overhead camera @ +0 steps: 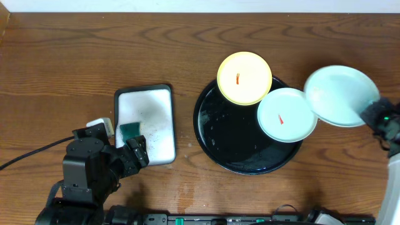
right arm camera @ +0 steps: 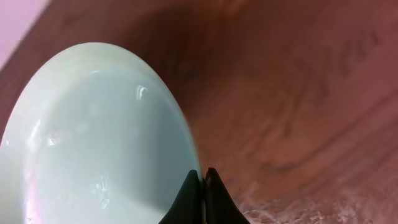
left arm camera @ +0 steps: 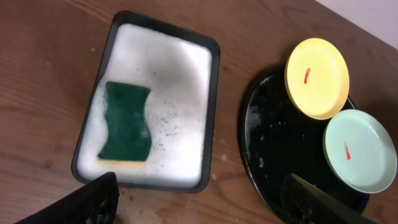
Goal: Clean dirty plates on tray and stack at the side
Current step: 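Carry the pale green plate right and set it on the table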
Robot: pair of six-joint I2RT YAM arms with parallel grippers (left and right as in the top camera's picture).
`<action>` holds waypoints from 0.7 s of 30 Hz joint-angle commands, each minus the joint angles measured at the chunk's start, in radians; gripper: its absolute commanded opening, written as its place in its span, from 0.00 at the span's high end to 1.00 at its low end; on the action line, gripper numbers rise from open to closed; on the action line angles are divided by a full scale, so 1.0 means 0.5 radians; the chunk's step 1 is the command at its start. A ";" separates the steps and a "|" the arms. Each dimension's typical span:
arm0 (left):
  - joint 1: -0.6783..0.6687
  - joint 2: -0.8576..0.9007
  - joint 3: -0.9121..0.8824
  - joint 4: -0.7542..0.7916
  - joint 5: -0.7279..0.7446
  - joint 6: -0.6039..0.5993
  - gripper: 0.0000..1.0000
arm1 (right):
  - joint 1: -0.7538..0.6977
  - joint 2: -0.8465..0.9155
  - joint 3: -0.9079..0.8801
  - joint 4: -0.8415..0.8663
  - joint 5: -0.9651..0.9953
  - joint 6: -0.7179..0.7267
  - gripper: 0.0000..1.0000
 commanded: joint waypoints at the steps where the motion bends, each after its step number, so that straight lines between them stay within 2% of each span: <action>1: 0.009 -0.002 0.027 0.002 0.011 0.020 0.16 | -0.213 0.225 0.008 0.046 -0.099 0.025 0.99; 10: 0.009 -0.002 0.027 0.002 0.011 0.020 0.16 | -0.348 0.808 0.008 0.346 0.114 0.024 0.99; 15: 0.009 -0.002 0.027 0.002 0.011 0.020 0.16 | -0.333 0.995 0.008 0.506 -0.039 -0.343 0.99; 18: 0.009 -0.002 0.027 0.002 0.011 0.020 0.16 | -0.297 1.071 0.008 0.500 -0.090 -0.349 0.99; 20: 0.009 -0.002 0.027 0.002 0.011 0.020 0.16 | -0.267 1.127 0.008 0.449 0.089 -0.321 0.99; 21: 0.009 -0.002 0.027 0.002 0.011 0.020 0.16 | -0.258 1.140 0.008 0.414 0.182 -0.296 0.87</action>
